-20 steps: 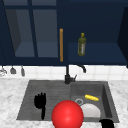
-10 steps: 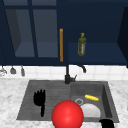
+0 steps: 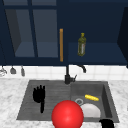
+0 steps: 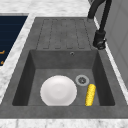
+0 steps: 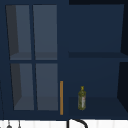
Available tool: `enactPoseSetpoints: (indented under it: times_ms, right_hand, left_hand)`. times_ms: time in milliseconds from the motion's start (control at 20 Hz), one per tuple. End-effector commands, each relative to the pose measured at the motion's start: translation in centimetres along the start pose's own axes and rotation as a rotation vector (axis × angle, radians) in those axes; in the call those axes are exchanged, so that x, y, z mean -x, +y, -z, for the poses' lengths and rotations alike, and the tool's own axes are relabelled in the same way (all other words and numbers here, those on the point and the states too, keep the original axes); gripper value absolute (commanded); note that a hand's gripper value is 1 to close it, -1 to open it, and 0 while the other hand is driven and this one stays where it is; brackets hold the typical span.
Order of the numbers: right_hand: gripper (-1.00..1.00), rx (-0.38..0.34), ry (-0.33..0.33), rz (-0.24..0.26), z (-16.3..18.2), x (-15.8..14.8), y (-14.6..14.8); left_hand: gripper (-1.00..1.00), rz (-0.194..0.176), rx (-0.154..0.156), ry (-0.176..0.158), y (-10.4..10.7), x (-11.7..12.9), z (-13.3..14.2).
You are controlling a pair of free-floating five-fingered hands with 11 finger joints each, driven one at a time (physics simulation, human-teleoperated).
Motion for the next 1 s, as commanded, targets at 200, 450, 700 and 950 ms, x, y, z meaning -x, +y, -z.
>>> enactPoseSetpoints:
  times_ms: [200, 450, 700, 950]
  right_hand:
    - [0.0, 0.0, 0.0, 0.0, 0.0, 0.0, 0.0]
    - [0.0, 0.0, 0.0, 0.0, 0.0, 0.0, 0.0]
    - [0.0, 0.0, 0.0, 0.0, 0.0, 0.0, 0.0]
    - [0.0, 0.0, 0.0, 0.0, 0.0, 0.0, 0.0]
  left_hand:
    - [-1.0, 0.075, 0.109, -0.073, 0.9, -0.1, -0.1]
    - [-1.0, 0.078, 0.127, -0.068, 1.0, 0.0, -0.2]
    - [-1.0, 0.083, 0.137, -0.067, 1.0, 0.0, -0.4]
    - [-1.0, 0.023, 0.029, -0.047, 1.0, -0.8, -1.2]
